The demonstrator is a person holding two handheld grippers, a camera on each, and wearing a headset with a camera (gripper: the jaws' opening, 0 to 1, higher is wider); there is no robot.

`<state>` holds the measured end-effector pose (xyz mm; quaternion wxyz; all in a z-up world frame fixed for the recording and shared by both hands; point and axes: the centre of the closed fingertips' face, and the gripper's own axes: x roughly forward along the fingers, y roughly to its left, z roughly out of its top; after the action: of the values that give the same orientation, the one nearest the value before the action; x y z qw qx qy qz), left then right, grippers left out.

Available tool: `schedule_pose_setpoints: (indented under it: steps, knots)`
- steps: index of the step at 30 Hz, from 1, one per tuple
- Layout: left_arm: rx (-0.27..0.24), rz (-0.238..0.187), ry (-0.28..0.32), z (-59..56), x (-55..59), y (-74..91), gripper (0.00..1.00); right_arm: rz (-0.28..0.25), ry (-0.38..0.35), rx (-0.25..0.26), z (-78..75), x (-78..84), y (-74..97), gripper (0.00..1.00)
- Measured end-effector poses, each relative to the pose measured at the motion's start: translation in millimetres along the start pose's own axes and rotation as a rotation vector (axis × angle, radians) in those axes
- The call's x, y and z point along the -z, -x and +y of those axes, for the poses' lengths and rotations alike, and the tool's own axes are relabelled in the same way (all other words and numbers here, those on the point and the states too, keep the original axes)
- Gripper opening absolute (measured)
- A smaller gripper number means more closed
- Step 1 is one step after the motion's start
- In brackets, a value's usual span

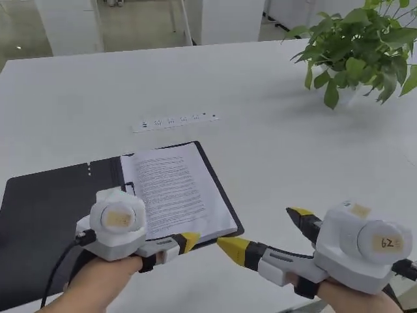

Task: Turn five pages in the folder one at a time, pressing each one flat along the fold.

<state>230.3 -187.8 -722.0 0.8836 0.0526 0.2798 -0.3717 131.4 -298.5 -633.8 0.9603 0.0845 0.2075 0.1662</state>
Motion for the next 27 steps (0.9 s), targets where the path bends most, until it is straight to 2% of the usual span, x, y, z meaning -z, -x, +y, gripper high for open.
schedule_pose_setpoints:
  steps: [9,18,27]
  knots:
    - [-0.012,0.005,0.001,-2.8,-0.6,-24.1,0.88,0.011,-0.007,0.003,5.2,5.5,-3.7,0.94]
    - [-0.054,0.002,-0.001,-2.8,0.4,-54.8,0.85,0.016,-0.022,0.008,7.2,7.3,-6.5,0.94]
    - [-0.080,0.042,0.009,-5.7,13.9,-76.5,0.79,0.021,-0.032,0.023,4.3,8.2,-8.5,0.93]
